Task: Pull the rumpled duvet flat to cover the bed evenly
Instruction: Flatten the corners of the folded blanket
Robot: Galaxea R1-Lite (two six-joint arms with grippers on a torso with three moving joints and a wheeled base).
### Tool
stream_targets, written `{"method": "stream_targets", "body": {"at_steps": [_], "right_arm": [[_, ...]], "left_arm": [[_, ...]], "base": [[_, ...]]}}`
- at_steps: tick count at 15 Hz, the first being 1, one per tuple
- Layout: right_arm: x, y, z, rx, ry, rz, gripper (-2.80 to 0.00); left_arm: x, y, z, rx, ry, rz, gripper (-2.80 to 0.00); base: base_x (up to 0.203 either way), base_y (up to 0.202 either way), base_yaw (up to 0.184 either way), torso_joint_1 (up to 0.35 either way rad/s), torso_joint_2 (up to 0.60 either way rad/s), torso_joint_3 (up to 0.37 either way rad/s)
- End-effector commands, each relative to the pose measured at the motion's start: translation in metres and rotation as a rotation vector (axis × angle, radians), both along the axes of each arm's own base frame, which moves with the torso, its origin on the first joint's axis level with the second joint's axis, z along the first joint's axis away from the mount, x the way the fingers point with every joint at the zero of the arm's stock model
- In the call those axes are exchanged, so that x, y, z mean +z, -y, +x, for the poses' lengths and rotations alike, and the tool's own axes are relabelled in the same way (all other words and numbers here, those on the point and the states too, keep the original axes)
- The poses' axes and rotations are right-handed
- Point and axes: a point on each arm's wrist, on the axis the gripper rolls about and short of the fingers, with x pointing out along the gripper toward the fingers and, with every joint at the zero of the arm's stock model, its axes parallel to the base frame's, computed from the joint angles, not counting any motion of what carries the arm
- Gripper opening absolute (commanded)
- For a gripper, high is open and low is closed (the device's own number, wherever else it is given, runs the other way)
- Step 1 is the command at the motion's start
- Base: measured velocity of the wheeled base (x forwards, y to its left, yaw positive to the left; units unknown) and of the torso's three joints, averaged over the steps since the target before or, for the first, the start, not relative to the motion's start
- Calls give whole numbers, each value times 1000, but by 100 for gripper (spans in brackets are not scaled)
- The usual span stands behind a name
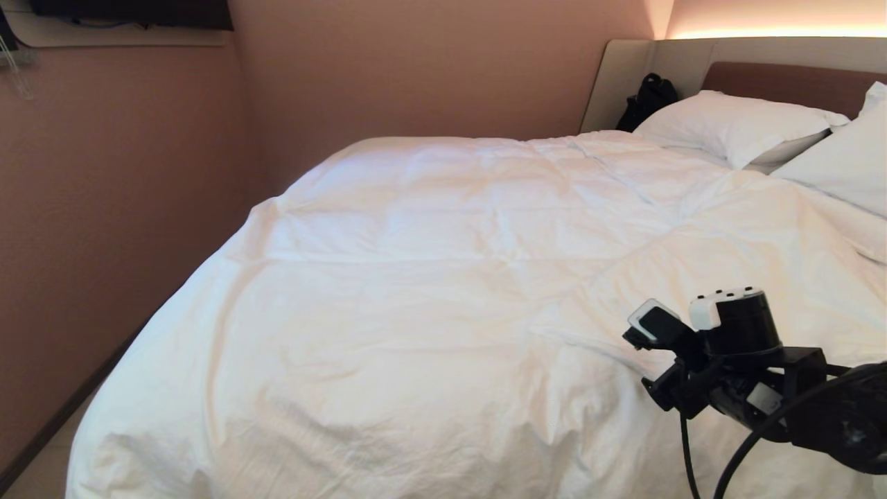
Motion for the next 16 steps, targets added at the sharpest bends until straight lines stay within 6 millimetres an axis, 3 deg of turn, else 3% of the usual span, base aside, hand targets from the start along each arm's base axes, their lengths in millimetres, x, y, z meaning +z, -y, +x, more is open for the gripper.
{"method": "stream_targets", "body": {"at_steps": [1,3,9,16], "right_arm": [[-8,-1,5,-2,-21,-11,0],[-19,-2,11,-9,-58,-23,0],[-28,2,21,-73,-55,-57,0],[-17,21,32,-158,24,-71,0]], "left_arm": [[0,0,0,1,0,0,-280],[0,0,0,1,0,0,-280],[0,0,0,1,0,0,-280],[0,0,0,1,0,0,-280]], "base": [[0,0,0,0,0,0],[0,0,0,0,0,0],[0,0,0,0,0,0],[0,0,0,0,0,0]]}}
